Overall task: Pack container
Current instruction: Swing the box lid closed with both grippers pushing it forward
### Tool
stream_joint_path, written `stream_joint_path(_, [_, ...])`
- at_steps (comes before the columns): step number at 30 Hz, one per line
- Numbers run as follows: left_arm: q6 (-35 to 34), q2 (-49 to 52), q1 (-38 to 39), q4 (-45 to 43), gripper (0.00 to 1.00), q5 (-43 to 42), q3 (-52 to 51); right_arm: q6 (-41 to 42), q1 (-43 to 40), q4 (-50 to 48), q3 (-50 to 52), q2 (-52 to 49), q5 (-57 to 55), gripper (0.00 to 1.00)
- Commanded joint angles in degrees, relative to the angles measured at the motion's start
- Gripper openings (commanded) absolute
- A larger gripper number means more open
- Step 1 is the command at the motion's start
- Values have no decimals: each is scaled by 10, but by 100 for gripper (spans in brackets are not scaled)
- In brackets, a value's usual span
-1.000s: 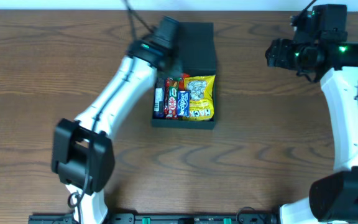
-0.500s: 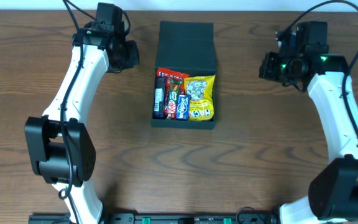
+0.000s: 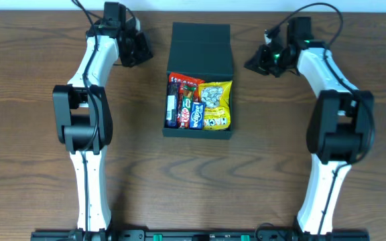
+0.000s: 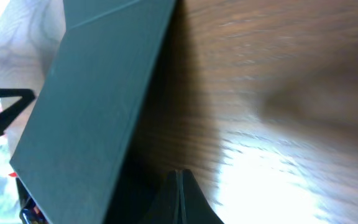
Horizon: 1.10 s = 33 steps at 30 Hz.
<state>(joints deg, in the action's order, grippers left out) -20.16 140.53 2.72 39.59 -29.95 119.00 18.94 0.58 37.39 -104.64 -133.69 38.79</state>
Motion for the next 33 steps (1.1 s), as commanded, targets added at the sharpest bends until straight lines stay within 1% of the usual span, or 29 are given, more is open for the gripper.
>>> stream_joint_path(1, [-3,24,0,22,6,-46,52,13,7,4,-45,-15,34,1])
stream_joint_path(12, [-2,71,14,19,6,-113,52,19,33,-4,-45,-56,80,2])
stream_joint_path(19, [0,72,30,15,6,-126,52,19,47,-6,-45,-61,83,2])
stream_joint_path(24, [19,72,38,14,6,-154,52,-2,48,-17,-45,-60,121,2])
stream_joint_path(28, [48,70,34,13,6,-193,59,-10,44,-40,-46,-60,160,2])
stream_joint_path(33, [74,68,28,18,6,-225,114,-37,41,-37,-73,-60,189,2])
